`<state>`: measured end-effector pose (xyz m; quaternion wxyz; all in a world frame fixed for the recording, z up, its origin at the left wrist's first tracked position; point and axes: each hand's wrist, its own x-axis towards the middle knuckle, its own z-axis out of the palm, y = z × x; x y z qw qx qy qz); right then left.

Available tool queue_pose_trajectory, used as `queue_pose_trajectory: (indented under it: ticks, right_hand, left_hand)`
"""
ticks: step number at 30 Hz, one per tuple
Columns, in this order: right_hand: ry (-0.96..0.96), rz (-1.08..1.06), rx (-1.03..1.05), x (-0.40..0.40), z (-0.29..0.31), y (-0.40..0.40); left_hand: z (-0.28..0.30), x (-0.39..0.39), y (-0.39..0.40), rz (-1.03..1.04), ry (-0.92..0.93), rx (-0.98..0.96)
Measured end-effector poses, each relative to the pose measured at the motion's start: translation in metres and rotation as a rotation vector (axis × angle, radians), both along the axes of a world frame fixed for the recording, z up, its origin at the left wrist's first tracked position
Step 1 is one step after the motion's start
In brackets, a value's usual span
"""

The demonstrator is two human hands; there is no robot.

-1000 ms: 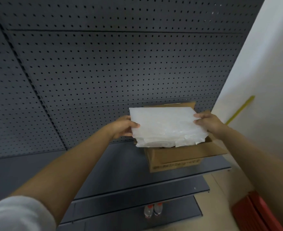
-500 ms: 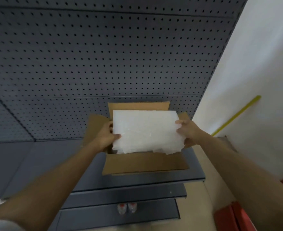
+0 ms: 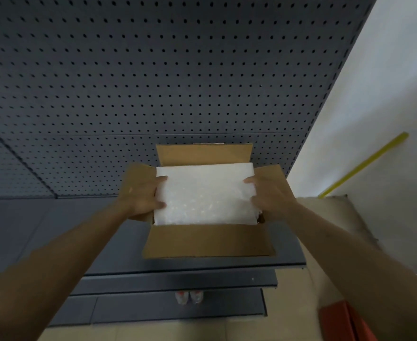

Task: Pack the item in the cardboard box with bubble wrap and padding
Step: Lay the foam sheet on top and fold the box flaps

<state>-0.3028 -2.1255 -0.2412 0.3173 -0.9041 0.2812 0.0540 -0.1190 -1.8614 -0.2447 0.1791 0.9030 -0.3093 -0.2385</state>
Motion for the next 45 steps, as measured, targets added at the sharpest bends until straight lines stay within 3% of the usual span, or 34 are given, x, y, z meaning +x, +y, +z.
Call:
queue_pose_trajectory:
  ticks: [3,8,13,15,19,32,36,41,45]
  right_hand:
    - [0.118,0.080,-0.051,0.006,0.008,-0.002]
    - [0.290,0.165,-0.285,0.020,0.004,0.007]
    - [0.525,0.309,-0.556,0.028,0.000,0.013]
    - [0.570,0.389,-0.617,0.034,0.004,0.014]
    - [0.586,0.523,-0.567,0.050,0.005,0.014]
    - [0.471,0.557,-0.641,0.047,-0.038,0.007]
    - [0.507,0.586,-0.543,0.050,-0.043,0.003]
    - [0.614,0.537,-0.208,0.070,-0.013,-0.007]
    - [0.635,0.524,-0.202,0.086,-0.017,-0.012]
  left_hand:
    - [0.002,0.011,-0.004,-0.039,0.063,0.132]
    - [0.004,0.014,-0.025,-0.066,-0.023,0.318]
    - [0.013,0.002,-0.039,-0.246,-0.281,0.654]
    - [0.014,0.000,-0.042,-0.314,-0.350,0.693]
    - [0.006,0.007,-0.051,-0.404,-0.311,0.717]
    - [-0.025,0.012,-0.057,-0.509,-0.371,0.846]
    - [-0.023,0.015,-0.060,-0.505,-0.325,0.859]
    - [-0.014,0.019,-0.071,-0.564,-0.289,0.878]
    - [-0.016,0.027,-0.084,-0.570,-0.182,0.813]
